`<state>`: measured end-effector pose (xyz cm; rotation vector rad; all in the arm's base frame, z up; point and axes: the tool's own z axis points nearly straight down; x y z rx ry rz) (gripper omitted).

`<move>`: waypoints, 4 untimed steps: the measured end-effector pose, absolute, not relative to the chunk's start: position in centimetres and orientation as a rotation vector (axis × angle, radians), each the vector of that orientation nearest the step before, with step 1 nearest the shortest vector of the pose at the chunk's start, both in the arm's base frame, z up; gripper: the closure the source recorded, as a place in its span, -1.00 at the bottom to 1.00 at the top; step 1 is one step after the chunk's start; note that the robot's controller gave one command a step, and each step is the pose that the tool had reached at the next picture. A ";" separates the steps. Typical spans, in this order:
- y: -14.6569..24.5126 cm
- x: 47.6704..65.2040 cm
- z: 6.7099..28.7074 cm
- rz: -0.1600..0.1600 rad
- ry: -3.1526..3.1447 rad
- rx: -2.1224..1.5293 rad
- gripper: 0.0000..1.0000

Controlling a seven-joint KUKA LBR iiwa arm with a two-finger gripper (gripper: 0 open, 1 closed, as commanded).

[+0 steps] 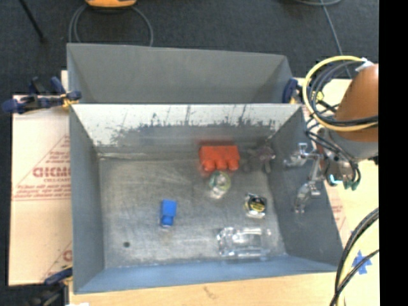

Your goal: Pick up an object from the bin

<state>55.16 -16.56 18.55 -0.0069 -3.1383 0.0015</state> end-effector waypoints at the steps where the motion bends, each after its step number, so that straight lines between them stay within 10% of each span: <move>1: -15.3 51.9 7.3 0.005 -3.146 0.181 -1.00; 2: -11.3 54.5 7.4 0.009 -3.153 -0.022 -1.00; 3: -11.3 54.6 7.5 0.009 -3.158 -0.015 1.00; 4: -12.3 57.3 20.7 0.007 -3.064 0.733 1.00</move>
Offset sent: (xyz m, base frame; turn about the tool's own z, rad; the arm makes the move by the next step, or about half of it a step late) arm -0.0345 0.0140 -0.1129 -0.1209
